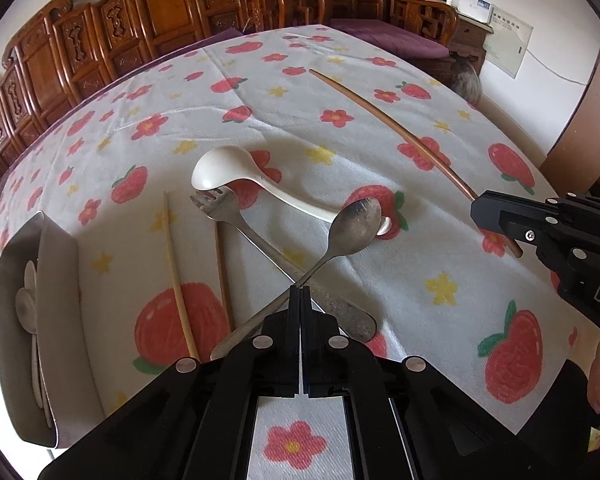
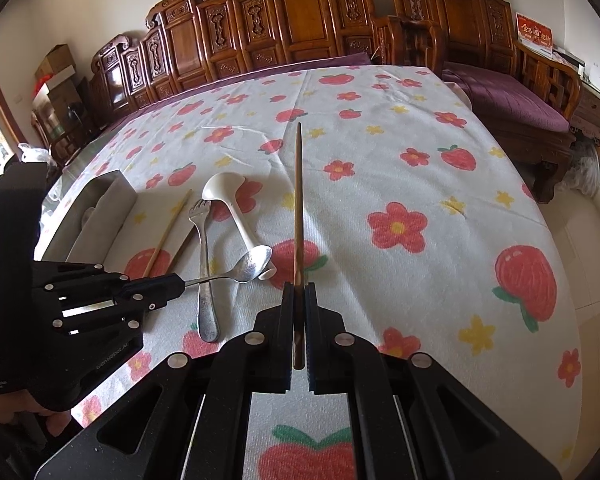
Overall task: Organize utensils
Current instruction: 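Grasp the steel spoon by its handle with the left tool while the right tool holds the chopstick, then lower the steel spoon into the tray and open the left tool while the right tool holds the chopstick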
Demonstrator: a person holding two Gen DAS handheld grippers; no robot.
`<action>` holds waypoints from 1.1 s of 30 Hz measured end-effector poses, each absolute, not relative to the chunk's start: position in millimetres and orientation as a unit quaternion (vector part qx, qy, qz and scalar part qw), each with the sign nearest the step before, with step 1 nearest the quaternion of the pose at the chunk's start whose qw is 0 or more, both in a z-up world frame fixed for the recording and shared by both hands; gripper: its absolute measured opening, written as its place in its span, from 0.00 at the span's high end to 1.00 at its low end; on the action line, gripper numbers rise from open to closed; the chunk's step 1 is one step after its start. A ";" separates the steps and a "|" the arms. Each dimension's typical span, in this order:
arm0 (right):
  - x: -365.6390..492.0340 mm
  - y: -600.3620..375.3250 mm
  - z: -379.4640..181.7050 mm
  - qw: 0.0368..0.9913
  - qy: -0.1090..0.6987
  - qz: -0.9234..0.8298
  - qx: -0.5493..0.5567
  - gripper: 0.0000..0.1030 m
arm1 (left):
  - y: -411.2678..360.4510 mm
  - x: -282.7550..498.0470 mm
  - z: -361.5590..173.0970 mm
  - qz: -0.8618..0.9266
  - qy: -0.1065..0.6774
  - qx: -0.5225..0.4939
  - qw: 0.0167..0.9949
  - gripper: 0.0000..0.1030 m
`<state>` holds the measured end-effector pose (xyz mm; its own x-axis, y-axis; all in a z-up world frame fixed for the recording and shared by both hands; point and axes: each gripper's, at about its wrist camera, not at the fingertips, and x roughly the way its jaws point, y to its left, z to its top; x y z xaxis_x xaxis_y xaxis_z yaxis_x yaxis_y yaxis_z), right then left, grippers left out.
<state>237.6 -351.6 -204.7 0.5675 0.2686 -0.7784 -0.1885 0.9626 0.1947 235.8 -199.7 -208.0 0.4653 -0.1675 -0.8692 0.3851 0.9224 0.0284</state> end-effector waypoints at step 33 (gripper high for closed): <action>239.9 -356.2 -200.3 0.885 0.445 0.131 0.051 0.94 | -198.4 243.6 -224.8 -0.213 0.517 0.160 0.813 0.95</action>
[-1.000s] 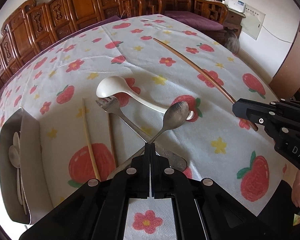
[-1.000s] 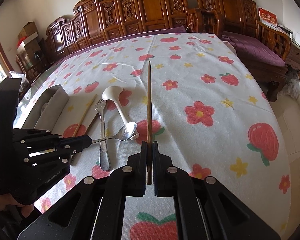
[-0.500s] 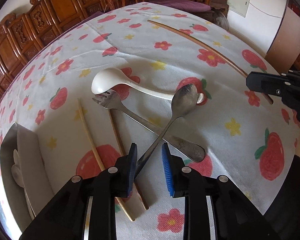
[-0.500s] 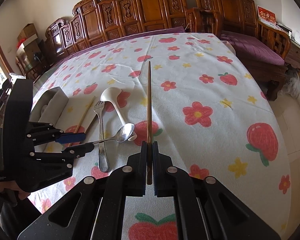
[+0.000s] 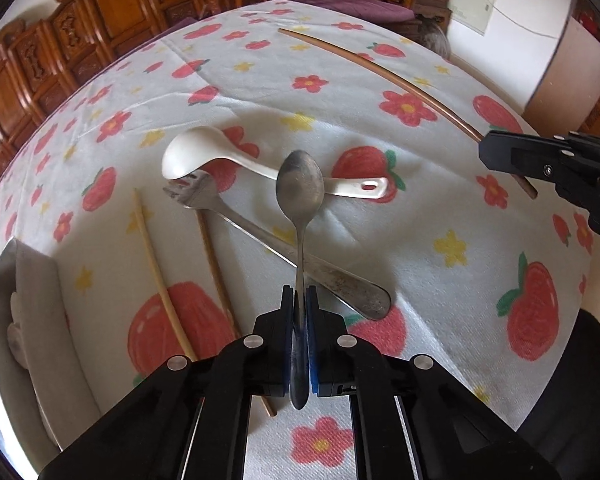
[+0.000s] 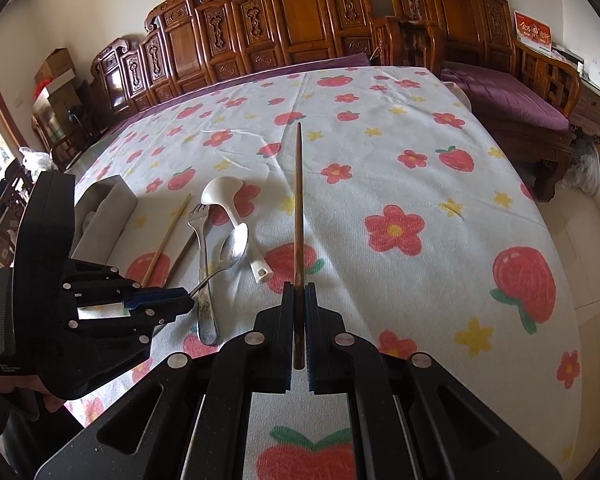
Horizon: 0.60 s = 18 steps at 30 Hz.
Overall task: Organize utensils
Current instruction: 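Lower the steel spoon into the tray and open the left tool while the right tool holds the chopstick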
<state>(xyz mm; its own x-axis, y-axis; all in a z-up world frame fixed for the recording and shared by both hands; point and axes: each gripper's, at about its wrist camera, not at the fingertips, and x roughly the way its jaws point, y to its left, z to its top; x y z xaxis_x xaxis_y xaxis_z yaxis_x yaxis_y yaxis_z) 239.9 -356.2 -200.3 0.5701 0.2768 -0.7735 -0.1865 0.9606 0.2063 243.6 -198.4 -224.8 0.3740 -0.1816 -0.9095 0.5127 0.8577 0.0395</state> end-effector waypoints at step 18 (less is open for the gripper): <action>229.1 -328.5 -182.0 0.890 0.426 0.159 0.021 0.94 | -155.4 218.9 -163.1 -0.181 0.460 0.101 0.863 0.95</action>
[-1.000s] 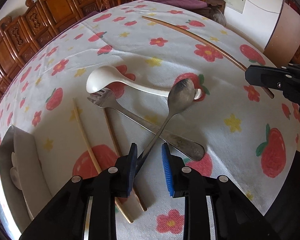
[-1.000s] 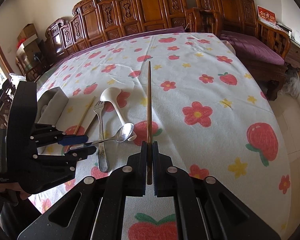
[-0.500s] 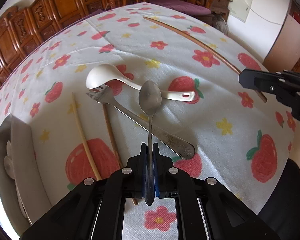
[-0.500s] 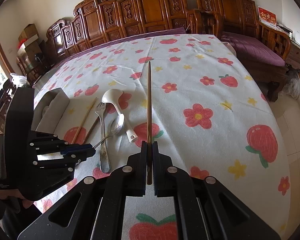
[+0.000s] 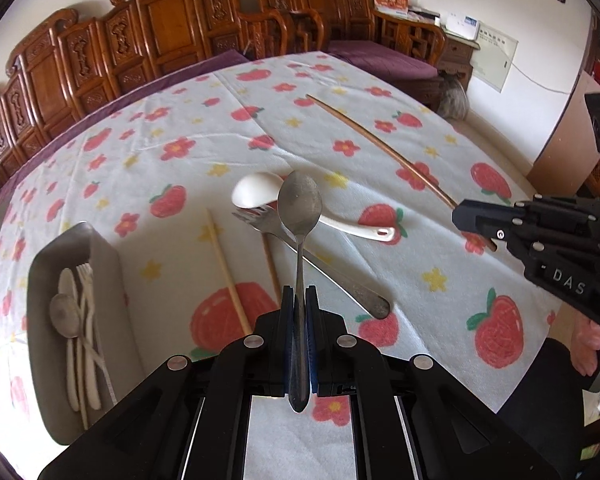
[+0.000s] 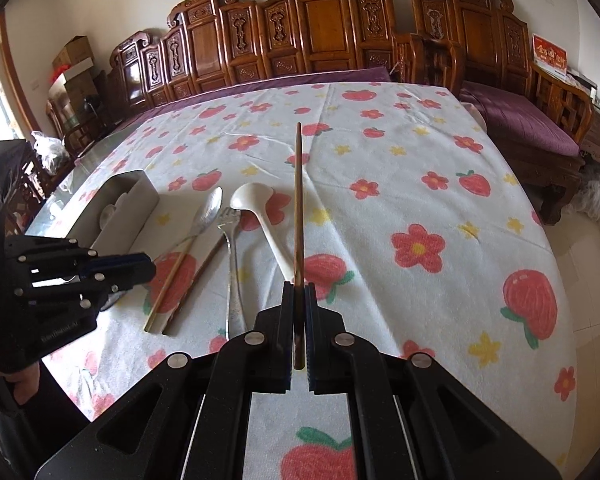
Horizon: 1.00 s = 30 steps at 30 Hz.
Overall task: Organize utensils
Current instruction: 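Lower the steel spoon into the tray and open the left tool while the right tool holds the chopstick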
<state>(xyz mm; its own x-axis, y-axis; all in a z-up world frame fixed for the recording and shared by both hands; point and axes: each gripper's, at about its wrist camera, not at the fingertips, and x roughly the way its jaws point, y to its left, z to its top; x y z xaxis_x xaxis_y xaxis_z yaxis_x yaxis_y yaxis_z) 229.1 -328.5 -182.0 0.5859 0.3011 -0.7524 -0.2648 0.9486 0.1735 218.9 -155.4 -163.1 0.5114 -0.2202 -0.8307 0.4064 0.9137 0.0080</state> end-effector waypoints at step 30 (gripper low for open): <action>179.8 -221.7 -163.8 0.873 0.412 0.257 -0.043 0.94 | 19.9 224.1 -166.7 -0.056 0.448 0.015 0.892 0.95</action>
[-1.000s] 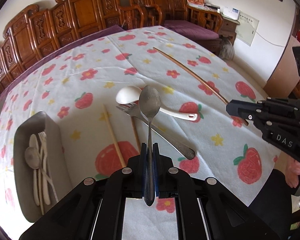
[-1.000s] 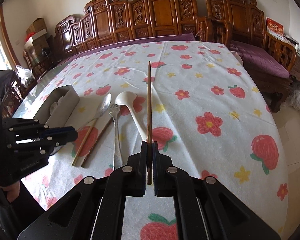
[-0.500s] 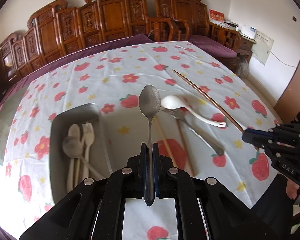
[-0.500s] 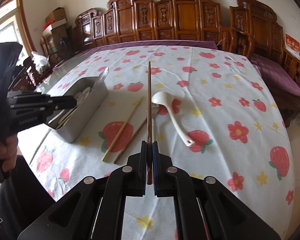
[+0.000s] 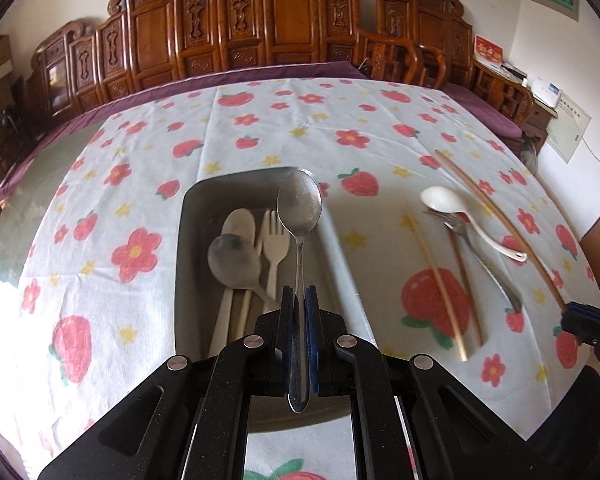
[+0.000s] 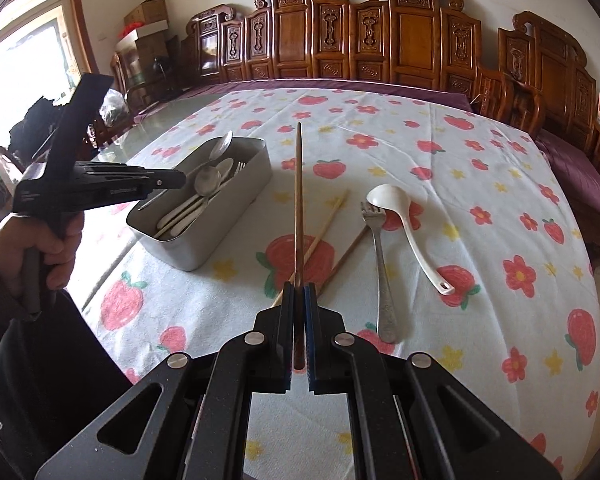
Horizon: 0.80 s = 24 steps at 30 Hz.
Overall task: Organize utensils
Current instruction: 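Lower the steel spoon into the tray and open the left tool while the right tool holds the chopstick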
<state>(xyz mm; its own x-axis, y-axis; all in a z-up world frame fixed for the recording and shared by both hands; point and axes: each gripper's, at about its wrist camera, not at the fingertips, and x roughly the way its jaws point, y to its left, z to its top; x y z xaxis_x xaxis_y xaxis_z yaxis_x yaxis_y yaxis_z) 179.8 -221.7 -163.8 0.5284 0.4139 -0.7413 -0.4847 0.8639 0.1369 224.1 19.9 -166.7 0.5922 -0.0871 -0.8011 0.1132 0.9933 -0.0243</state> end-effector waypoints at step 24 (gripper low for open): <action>213.5 -194.7 -177.2 0.868 0.435 0.239 -0.031 0.94 | 39.9 255.3 -193.6 -0.065 0.452 -0.007 0.889 0.95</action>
